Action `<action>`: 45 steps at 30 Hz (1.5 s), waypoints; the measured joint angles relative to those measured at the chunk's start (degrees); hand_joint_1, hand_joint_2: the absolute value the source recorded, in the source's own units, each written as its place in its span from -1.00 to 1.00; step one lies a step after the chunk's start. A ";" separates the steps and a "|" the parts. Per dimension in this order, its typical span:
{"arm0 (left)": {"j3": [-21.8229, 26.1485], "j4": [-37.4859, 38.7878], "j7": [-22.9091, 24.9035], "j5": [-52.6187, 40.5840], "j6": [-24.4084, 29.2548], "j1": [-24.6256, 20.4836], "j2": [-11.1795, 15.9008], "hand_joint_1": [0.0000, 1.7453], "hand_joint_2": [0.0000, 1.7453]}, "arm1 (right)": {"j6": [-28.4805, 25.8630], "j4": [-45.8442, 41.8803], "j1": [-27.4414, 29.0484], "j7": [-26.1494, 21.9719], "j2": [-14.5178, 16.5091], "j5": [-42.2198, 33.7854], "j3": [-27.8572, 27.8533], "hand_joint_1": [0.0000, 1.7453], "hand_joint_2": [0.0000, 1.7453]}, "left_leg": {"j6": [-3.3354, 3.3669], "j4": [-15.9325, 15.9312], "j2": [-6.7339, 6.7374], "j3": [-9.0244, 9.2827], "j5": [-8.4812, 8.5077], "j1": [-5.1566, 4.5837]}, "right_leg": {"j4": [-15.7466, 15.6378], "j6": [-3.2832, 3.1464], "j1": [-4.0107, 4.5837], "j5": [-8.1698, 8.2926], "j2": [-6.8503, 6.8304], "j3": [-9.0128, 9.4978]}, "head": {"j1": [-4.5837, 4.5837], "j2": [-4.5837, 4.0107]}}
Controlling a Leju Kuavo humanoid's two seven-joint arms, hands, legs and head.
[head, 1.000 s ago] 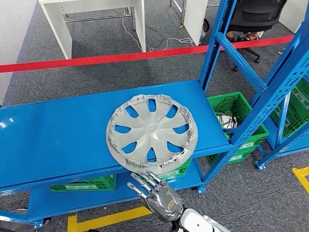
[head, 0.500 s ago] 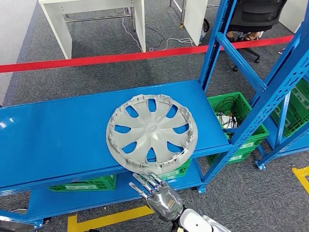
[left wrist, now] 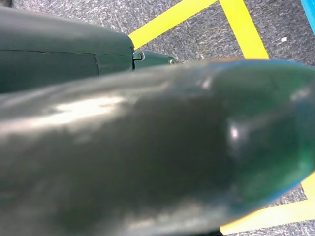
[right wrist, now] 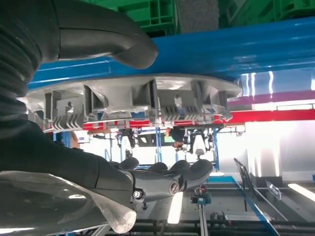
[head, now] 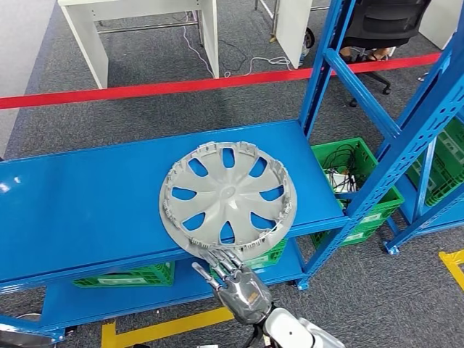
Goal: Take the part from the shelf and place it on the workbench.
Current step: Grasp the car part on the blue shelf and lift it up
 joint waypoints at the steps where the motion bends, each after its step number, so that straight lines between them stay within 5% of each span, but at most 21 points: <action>1: 0.00 0.00 0.00 0.00 0.00 0.00 0.00 -1.00 -1.00 | 0.00 -0.04 -0.01 0.05 0.07 0.04 -0.01 -1.00 1.00 | 0.00 0.00 0.00 0.00 0.00 0.00 | 0.00 0.00 0.00 0.00 0.00 0.00 | 0.01 0.00; 45: 0.02 0.00 0.17 -0.86 -0.02 0.04 0.07 -1.00 -1.00 | 0.00 3.50 -2.88 4.88 1.77 2.43 0.63 -1.00 1.00 | -0.01 0.00 0.00 0.00 0.01 0.00 | 0.01 0.00 0.00 0.00 0.00 0.00 | 0.01 0.00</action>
